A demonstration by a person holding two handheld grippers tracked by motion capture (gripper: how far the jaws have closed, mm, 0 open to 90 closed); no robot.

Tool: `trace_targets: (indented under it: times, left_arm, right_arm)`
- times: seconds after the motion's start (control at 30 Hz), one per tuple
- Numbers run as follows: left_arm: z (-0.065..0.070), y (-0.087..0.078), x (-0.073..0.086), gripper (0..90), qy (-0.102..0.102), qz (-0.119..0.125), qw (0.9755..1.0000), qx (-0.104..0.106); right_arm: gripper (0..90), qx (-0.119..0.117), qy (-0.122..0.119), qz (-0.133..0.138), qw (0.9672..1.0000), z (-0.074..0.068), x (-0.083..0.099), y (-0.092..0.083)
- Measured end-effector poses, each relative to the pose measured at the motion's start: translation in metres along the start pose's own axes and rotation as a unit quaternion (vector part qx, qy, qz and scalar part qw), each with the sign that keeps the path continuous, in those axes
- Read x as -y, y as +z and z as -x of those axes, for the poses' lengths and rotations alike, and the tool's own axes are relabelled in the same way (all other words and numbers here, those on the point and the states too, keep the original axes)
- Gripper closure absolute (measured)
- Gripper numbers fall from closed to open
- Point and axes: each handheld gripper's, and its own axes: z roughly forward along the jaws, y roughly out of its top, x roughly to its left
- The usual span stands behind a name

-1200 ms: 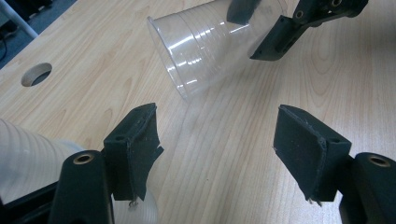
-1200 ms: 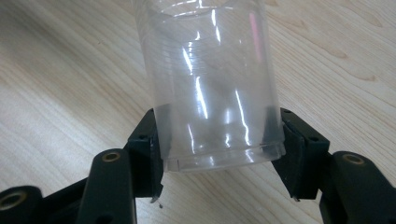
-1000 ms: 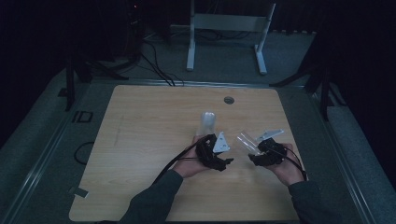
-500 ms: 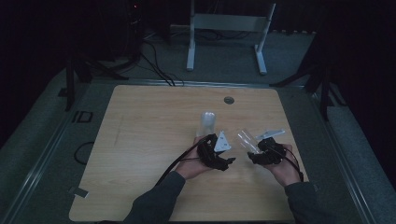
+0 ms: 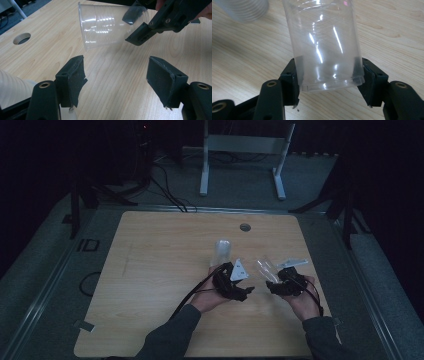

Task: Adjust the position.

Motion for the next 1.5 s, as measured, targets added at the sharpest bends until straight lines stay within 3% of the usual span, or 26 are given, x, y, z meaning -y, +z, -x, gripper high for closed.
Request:
trace_targets:
  times: [0.33,0.77,1.03,1.5]
  left_arm:
    - [0.0,0.002,-0.004,30.5,-0.006,0.003,1.0,-0.004]
    - [-0.002,0.003,-0.008,30.5,-0.015,0.012,0.9998,-0.007]
    - [-0.002,0.003,-0.012,30.5,-0.019,0.016,0.9997,-0.004]
    - [-0.002,0.004,-0.014,30.5,-0.024,0.017,0.9996,-0.001]
  right_arm:
    - [41.8,0.019,0.018,0.02,0.9994,-0.004,0.002,0.001]
    - [41.8,0.051,0.048,0.054,0.9961,-0.01,0.008,0.005]
    - [41.8,0.063,0.07,0.075,0.9927,-0.012,0.012,0.007]
    - [41.8,0.098,0.083,0.112,0.9854,-0.017,0.015,0.008]
